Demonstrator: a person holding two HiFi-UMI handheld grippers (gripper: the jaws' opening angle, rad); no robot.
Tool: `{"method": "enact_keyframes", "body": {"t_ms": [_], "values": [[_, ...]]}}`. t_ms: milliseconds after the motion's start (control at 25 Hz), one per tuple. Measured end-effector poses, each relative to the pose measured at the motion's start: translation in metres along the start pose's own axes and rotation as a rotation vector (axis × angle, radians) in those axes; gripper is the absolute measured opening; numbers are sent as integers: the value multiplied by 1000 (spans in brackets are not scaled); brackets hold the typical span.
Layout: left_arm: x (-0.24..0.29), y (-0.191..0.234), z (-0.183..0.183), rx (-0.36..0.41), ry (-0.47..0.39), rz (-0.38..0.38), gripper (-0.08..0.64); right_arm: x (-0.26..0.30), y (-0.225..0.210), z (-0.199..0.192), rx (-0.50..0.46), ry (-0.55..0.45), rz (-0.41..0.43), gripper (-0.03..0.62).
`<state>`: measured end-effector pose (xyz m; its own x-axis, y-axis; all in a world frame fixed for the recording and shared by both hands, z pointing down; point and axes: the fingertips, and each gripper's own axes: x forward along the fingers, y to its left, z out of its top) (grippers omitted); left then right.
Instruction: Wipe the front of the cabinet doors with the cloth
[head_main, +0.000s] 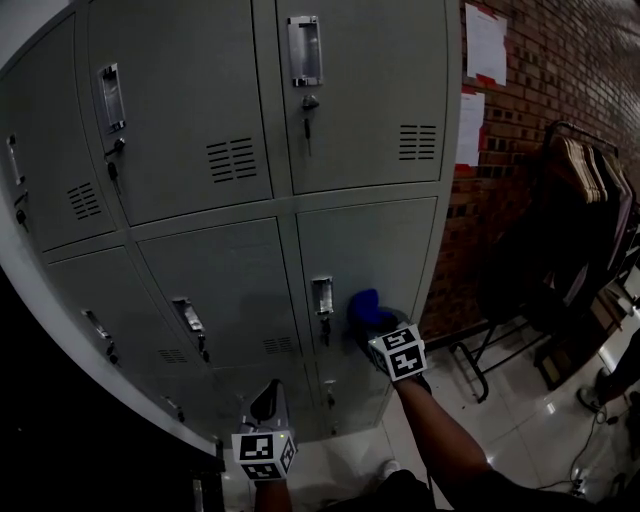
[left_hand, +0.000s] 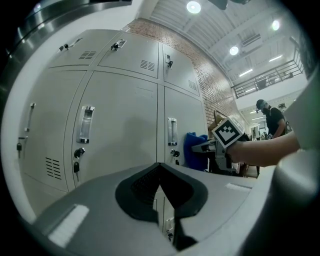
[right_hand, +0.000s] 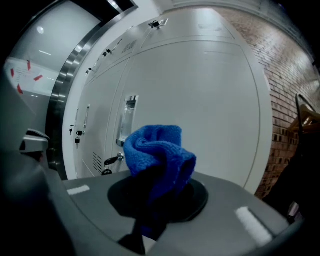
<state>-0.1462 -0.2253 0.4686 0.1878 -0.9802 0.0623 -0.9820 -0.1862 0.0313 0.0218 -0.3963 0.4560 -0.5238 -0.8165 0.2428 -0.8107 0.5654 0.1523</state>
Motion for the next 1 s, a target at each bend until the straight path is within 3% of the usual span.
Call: {"method": "enact_keyframes", "body": {"t_ms": [600,1000], "values": [[6,-11,-3,-2,5,-36,14,-41,-120,-39,136,33,-249,60],[12,-18,-5,3,10,-55,14,-52,-108,-48,124,17,-270,60]]}}
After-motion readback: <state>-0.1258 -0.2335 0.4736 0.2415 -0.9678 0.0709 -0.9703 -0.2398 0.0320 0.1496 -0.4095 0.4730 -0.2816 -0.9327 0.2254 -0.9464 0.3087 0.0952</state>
